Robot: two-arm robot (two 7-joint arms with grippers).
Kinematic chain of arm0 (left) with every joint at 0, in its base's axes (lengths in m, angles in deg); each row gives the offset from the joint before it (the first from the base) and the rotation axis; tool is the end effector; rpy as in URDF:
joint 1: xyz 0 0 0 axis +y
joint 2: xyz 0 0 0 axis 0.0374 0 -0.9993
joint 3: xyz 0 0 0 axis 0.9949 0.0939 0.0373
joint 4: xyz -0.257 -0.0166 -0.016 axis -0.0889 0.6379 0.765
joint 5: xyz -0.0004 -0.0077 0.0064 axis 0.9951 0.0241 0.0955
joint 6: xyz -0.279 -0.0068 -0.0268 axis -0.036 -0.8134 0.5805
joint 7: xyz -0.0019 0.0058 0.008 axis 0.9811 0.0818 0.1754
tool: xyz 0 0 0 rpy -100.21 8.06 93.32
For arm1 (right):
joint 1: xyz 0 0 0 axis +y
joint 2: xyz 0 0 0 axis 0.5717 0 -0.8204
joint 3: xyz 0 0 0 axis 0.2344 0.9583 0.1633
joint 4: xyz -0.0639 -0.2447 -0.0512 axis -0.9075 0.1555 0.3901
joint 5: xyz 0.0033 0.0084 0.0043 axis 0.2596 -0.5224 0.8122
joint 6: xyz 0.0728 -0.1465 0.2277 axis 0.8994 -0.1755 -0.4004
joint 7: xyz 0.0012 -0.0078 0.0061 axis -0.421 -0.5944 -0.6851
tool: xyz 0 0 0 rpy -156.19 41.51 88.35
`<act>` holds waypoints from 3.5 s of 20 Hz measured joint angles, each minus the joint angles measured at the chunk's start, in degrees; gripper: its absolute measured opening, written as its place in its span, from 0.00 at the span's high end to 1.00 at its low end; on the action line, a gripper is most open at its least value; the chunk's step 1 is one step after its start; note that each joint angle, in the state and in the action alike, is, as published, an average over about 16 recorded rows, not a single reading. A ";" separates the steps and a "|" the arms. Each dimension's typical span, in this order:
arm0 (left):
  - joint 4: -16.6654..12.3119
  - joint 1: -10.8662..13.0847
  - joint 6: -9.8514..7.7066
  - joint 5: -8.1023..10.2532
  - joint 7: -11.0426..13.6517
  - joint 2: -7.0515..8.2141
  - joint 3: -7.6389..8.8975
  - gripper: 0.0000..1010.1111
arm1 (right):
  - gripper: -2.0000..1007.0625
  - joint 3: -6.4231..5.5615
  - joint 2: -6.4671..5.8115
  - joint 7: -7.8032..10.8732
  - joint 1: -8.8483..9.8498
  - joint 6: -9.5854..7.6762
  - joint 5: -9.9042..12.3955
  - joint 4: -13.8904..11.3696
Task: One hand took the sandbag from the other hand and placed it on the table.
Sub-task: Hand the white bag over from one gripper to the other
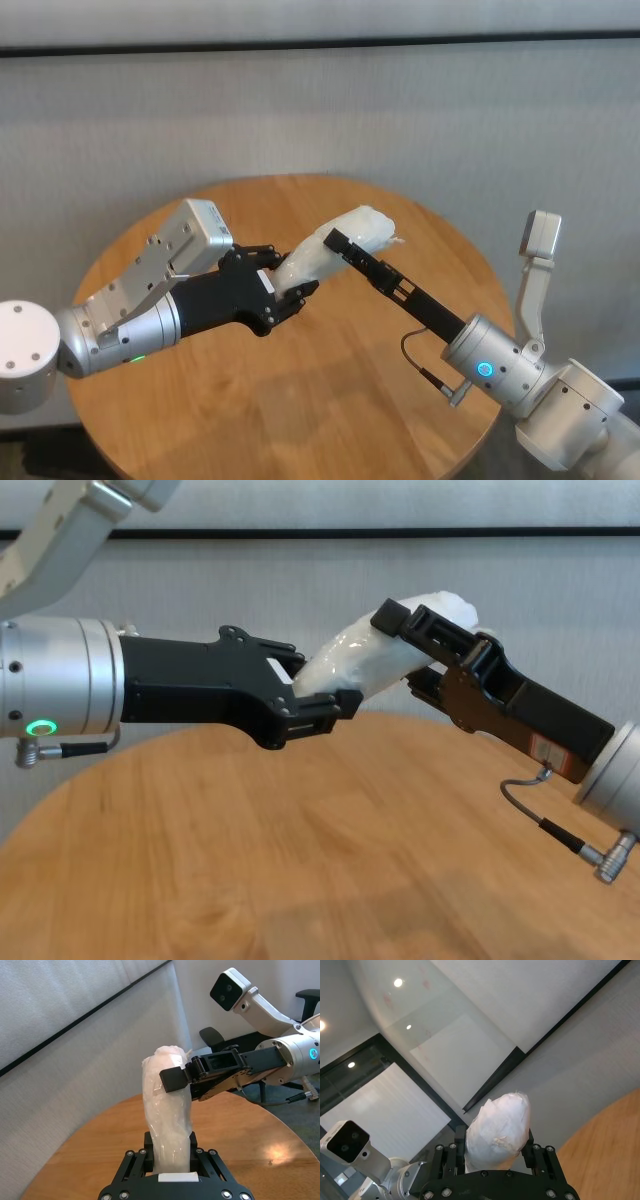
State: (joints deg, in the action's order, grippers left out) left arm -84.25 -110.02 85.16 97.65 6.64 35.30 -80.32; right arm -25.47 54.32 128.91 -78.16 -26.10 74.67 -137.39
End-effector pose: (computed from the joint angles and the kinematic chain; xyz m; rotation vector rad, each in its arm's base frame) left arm 0.3572 0.0041 -0.1888 0.2626 -0.3580 0.5267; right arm 0.3726 0.0069 -0.2910 0.5430 0.6491 -0.4328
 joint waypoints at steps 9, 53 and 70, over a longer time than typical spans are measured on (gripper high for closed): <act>0.00 0.00 0.00 0.00 0.00 0.00 0.00 0.61 | 0.43 -0.04 0.02 -0.02 0.03 0.01 0.00 -0.02; -0.02 0.00 0.03 0.02 0.00 0.00 0.01 0.61 | 0.44 -0.16 0.14 0.94 0.37 0.11 1.33 0.47; -0.01 -0.01 0.00 0.00 0.00 0.01 0.01 0.33 | 0.44 -0.02 0.04 1.25 0.52 0.12 1.92 0.53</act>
State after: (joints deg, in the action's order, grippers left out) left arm -84.26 -110.03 85.17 97.66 6.64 35.30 -80.32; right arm -25.49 54.36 130.16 -77.64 -25.98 76.59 -136.86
